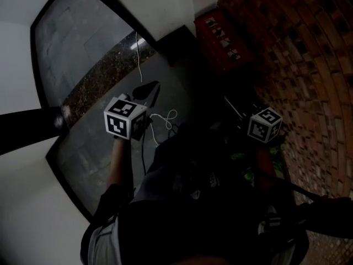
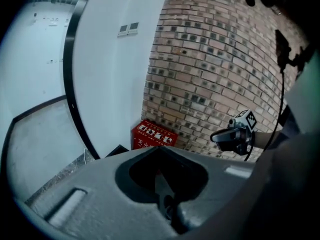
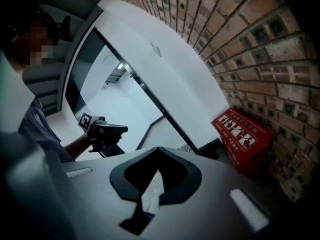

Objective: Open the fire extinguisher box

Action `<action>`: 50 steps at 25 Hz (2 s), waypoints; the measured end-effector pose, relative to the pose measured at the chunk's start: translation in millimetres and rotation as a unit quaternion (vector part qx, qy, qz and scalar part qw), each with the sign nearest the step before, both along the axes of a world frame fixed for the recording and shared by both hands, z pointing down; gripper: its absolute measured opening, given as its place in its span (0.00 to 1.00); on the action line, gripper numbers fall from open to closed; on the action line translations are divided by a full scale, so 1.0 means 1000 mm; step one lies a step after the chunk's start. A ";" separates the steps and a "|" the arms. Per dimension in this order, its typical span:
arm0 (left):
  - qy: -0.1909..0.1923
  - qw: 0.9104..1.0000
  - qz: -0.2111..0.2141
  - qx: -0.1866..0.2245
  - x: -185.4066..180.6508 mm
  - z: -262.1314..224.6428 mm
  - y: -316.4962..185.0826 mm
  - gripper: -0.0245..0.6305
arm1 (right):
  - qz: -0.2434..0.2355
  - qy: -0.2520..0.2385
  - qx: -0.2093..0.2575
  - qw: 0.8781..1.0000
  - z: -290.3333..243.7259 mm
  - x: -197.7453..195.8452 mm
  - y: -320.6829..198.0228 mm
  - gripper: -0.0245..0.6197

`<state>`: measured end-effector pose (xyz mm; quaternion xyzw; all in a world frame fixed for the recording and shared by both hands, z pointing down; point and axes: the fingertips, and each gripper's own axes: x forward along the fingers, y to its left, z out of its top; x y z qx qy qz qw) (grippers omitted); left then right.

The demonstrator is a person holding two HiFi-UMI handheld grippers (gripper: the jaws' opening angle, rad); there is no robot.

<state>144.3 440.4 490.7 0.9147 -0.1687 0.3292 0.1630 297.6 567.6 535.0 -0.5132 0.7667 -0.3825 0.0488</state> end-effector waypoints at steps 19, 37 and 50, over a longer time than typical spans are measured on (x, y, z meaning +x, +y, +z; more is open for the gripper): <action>-0.038 0.991 0.126 0.004 0.131 0.002 0.047 0.03 | 0.039 -0.049 0.047 0.997 -0.006 0.089 0.024 0.04; -0.026 0.973 0.227 0.009 0.225 0.016 0.042 0.03 | 0.088 0.081 0.053 0.991 -0.017 0.130 0.011 0.04; 0.023 0.973 0.228 -0.032 0.252 0.015 -0.052 0.03 | 0.076 0.149 0.033 0.985 -0.042 0.131 -0.089 0.04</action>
